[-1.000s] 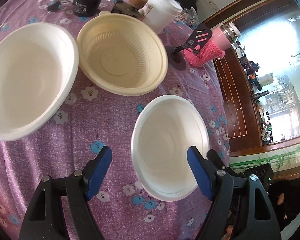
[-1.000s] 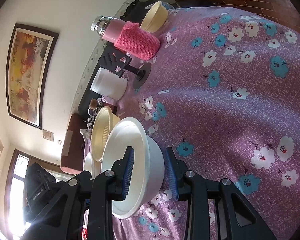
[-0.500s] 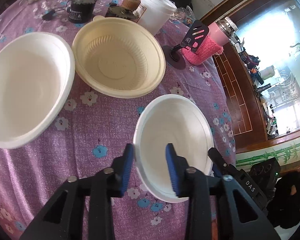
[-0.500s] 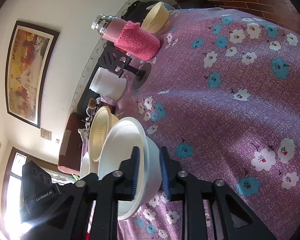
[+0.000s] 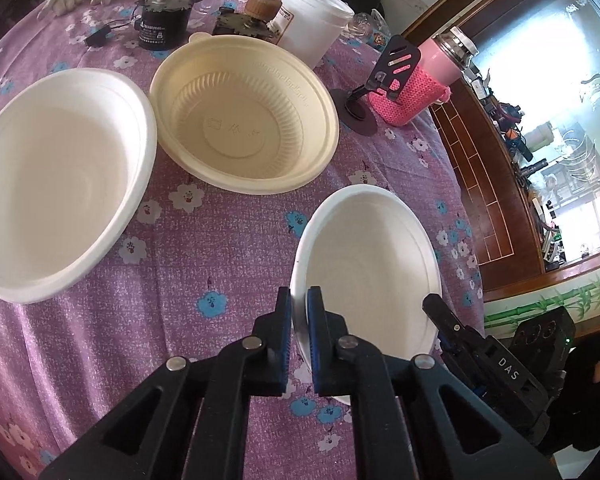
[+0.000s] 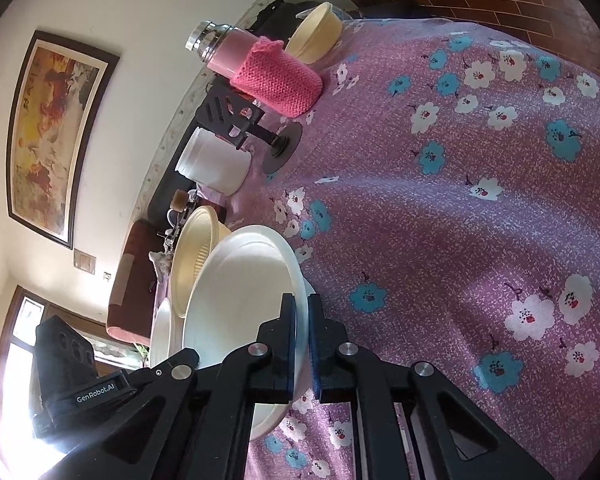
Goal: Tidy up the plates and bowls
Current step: 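Lift the white bowl and carry it toward the red plate stack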
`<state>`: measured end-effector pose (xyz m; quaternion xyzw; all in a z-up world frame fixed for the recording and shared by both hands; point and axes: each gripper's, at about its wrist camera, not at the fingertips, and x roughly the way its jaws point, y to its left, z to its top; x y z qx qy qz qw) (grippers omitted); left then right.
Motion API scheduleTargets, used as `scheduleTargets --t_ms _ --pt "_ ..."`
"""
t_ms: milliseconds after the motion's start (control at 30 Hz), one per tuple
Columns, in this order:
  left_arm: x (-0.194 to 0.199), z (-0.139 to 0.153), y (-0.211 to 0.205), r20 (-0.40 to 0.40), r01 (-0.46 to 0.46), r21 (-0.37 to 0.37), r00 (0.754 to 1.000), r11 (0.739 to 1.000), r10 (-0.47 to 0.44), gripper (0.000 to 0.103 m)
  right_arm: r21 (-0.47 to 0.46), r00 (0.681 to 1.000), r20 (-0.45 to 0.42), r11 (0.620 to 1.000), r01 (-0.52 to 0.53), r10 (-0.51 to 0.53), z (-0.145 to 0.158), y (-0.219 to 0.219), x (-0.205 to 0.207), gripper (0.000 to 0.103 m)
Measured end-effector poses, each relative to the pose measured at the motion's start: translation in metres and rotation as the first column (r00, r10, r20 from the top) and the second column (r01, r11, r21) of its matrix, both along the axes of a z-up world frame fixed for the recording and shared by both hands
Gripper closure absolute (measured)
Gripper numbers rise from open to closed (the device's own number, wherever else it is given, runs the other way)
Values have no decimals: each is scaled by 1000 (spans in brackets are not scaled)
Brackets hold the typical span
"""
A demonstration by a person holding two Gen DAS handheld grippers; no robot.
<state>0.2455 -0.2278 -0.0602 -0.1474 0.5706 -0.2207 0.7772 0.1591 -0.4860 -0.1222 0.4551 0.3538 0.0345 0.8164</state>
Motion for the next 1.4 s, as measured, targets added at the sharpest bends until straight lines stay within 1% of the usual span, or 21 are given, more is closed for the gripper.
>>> scheduleTargets --t_ms 267,400,533,633,900,1067,1200,1300,1400 --pt "-12 13 19 13 -26 -12 1000 1000 27 96 -30 1000 14 999 -24 25 13 15 -3 97" --pt "-23 23 36 30 -48 -11 998 999 49 96 -18 999 33 999 -38 39 20 29 -10 97" --pt "-37 31 62 45 -82 -10 996 997 82 96 -1 997 45 998 -61 61 24 49 -16 97" --pt "-48 38 85 55 -114 -15 992 993 114 96 -6 995 52 996 -91 91 30 69 -21 97" --pt "-84 54 151 81 -190 -41 978 981 193 96 -50 979 86 982 -182 186 58 132 -33 97" --pt "-111 65 202 106 -256 -54 960 965 261 96 -80 959 107 964 -253 261 76 180 -40 96" --pt "-136 76 246 131 -316 -60 938 947 321 96 -88 939 121 945 -314 323 85 219 -45 96" --pt "-155 84 277 152 -353 -58 921 934 358 96 -94 915 137 924 -370 380 93 252 -51 96" --pt "-180 90 313 174 -409 -44 895 912 410 96 -100 884 158 898 -428 439 98 287 -60 96"
